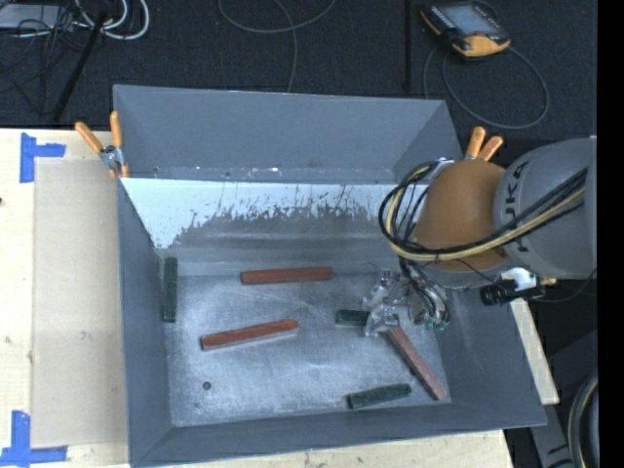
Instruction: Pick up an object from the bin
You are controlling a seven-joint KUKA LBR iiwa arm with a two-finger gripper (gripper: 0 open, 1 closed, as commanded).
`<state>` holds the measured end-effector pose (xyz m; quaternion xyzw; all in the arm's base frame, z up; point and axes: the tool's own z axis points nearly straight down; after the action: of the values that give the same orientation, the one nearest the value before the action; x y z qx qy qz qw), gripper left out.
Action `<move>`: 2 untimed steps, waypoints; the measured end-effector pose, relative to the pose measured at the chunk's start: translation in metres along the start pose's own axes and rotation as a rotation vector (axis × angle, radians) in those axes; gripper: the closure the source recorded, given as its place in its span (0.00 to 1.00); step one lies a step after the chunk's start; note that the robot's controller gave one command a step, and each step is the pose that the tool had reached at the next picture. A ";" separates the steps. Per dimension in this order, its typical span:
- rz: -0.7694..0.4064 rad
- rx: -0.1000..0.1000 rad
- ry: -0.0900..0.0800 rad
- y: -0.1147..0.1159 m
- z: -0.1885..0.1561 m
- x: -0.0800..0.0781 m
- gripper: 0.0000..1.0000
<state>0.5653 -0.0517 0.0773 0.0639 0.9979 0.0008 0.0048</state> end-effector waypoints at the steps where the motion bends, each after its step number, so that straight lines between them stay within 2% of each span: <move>1: 0.000 0.000 0.000 0.000 0.000 0.000 1.00; 2: 0.000 0.001 0.007 0.000 -0.004 0.002 1.00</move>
Offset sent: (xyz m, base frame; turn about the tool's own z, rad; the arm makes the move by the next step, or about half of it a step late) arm 0.0000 0.0000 0.0473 0.0000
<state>0.5636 -0.0515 0.0811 0.0638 0.9980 0.0008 0.0013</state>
